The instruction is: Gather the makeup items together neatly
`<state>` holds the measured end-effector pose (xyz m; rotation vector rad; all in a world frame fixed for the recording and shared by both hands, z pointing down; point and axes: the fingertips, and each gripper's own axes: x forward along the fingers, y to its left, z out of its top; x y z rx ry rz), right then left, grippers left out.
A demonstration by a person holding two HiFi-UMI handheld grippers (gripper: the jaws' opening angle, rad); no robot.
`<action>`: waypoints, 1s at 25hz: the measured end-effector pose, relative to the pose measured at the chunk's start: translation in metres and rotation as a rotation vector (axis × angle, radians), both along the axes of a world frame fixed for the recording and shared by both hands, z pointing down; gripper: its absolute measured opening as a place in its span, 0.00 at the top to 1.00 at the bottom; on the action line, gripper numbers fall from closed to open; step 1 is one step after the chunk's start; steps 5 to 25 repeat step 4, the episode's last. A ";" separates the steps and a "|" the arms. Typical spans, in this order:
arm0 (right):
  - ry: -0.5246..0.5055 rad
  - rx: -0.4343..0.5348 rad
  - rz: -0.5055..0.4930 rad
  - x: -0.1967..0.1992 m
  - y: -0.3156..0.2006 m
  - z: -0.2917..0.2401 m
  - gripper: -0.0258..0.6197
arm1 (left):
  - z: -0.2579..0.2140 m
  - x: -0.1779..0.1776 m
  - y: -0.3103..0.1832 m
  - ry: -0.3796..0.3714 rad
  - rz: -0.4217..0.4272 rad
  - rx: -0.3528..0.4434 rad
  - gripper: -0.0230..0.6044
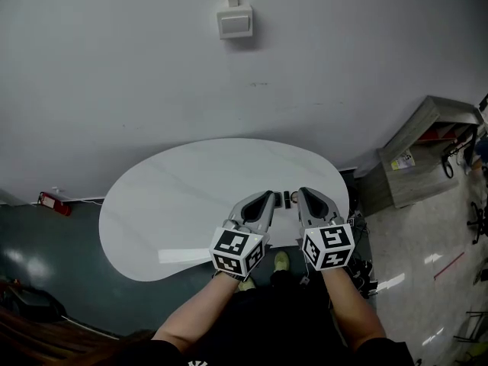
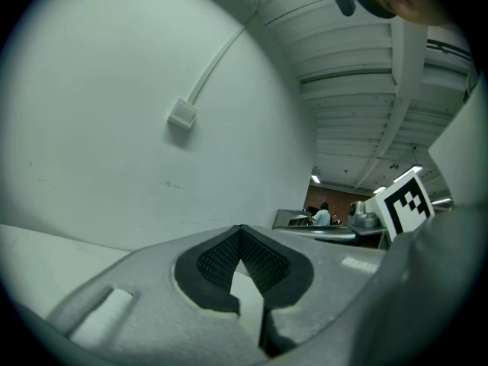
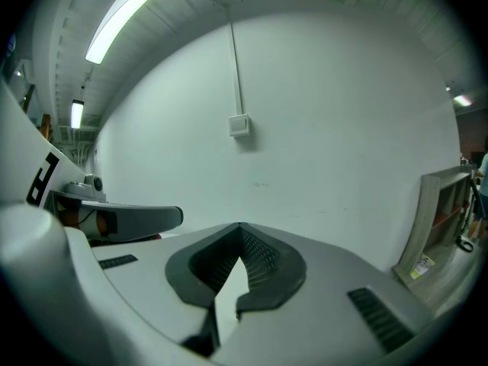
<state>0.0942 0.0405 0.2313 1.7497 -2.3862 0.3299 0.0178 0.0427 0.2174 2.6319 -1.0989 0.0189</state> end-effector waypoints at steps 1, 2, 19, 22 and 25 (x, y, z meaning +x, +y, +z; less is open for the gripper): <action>0.001 0.001 0.000 0.000 0.001 0.000 0.94 | 0.001 0.001 0.002 -0.001 0.001 0.000 0.95; 0.001 0.002 0.000 0.000 0.002 0.000 0.94 | 0.002 0.002 0.003 -0.002 0.002 0.001 0.95; 0.002 0.004 0.000 0.001 0.004 0.001 0.94 | 0.004 0.004 0.005 -0.004 0.004 0.004 0.95; 0.002 0.004 0.000 0.001 0.004 0.001 0.94 | 0.004 0.004 0.005 -0.004 0.004 0.004 0.95; 0.002 0.004 0.000 0.001 0.004 0.001 0.94 | 0.004 0.004 0.005 -0.004 0.004 0.004 0.95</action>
